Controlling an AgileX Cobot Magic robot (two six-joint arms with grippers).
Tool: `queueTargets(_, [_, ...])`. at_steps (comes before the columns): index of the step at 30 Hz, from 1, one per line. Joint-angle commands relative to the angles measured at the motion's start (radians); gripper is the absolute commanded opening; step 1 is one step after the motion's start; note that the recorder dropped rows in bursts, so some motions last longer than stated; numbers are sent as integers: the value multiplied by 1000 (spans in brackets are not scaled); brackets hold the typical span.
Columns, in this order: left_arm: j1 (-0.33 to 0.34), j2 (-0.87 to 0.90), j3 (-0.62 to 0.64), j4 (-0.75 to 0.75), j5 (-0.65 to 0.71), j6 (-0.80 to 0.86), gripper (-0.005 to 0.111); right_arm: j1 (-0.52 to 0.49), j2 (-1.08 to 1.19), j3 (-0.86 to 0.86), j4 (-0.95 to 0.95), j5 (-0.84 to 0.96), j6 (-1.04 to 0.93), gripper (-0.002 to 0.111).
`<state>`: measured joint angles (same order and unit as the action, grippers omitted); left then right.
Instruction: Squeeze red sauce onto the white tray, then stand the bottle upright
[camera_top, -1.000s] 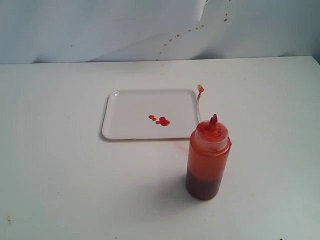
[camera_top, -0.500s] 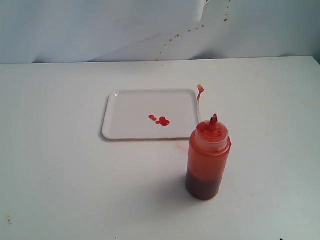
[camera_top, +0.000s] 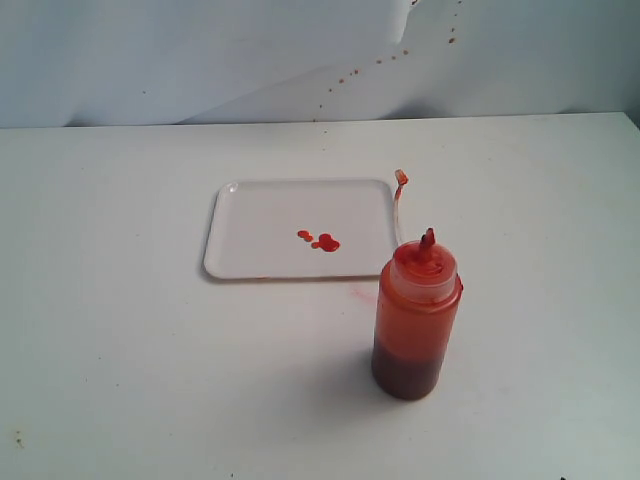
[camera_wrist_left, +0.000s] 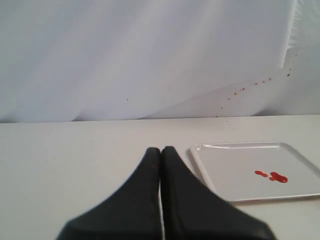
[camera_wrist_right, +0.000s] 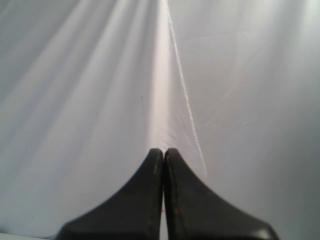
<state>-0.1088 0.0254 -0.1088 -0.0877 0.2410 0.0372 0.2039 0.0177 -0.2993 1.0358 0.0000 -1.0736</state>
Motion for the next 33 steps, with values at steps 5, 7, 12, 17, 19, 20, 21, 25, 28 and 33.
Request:
queueTargets(5, [1, -2, 109, -29, -126, -37, 0, -3, -2, 0, 1, 0, -1, 0])
queueTargets(7, [1, -2, 109, -11, -109, -32, 0, -3, -2, 0, 1, 0, -1, 0])
queueTargets(12, [1, -2, 109, 3, -97, -37, 0, -3, -2, 0, 1, 0, -1, 0])
queueTargets(17, [1, -2, 109, 136, 13, -152, 0, -3, -2, 0, 1, 0, -1, 0])
queueTargets(19, [1, -2, 109, 153, 34, -170, 0, -3, -2, 0, 1, 0, -1, 0])
queueTargets(20, [1, -2, 109, 153, 32, -170, 0, -3, -2, 0, 1, 0, -1, 0])
queueTargets(21, [1, -2, 109, 153, 30, -168, 0, -3, -2, 0, 1, 0, -1, 0])
queueTargets(25, [1, -2, 109, 153, 30, -168, 0, -3, -2, 0, 1, 0, -1, 0])
queueTargets(28, [1, -2, 109, 153, 30, -168, 0, -3, -2, 0, 1, 0, -1, 0])
queueTargets(33, [1, -2, 109, 153, 30, -168, 0, -3, -2, 0, 1, 0, -1, 0])
